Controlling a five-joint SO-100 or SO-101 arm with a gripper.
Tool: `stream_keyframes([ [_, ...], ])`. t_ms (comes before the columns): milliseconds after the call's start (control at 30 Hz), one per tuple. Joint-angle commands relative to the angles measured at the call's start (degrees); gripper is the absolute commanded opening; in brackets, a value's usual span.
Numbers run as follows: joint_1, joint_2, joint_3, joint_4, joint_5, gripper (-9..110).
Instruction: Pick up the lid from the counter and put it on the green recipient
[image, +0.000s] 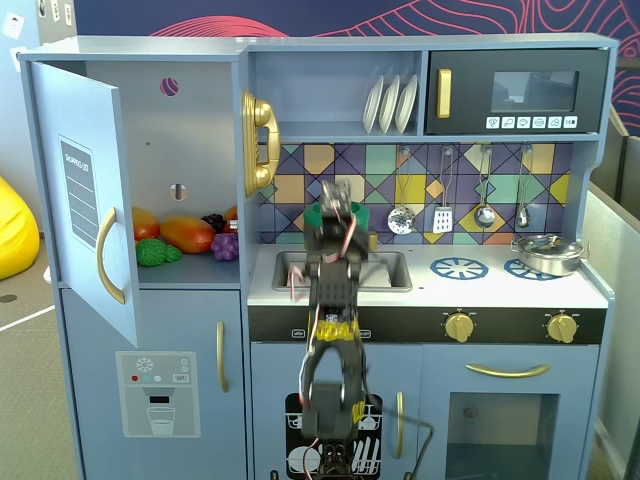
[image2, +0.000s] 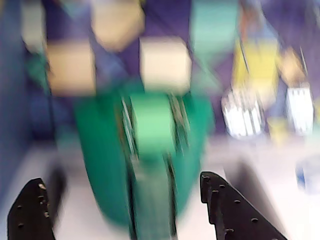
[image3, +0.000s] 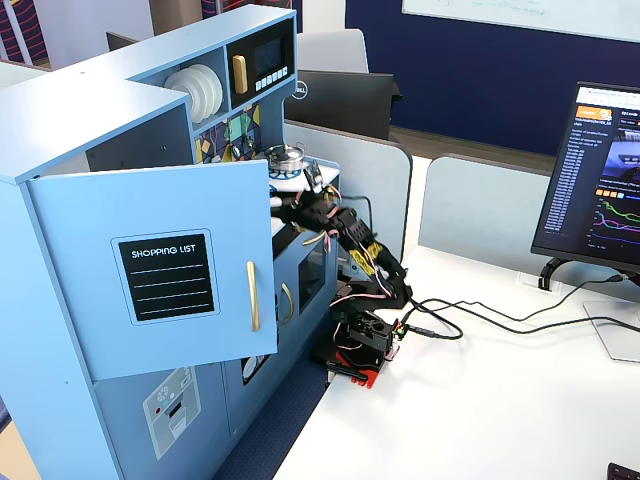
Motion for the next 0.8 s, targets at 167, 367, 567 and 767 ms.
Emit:
stream_keyframes([
  [167,-0.1,20.3,31.1,13.4,3.7,11],
  [367,-2.0,21.5,44.9,18.5,0.5,0],
  [567,-3.6,21.6,52.9,26.6,5.3,0],
  [767,-7.6,20.6,53.0,39.4,13.5,4],
])
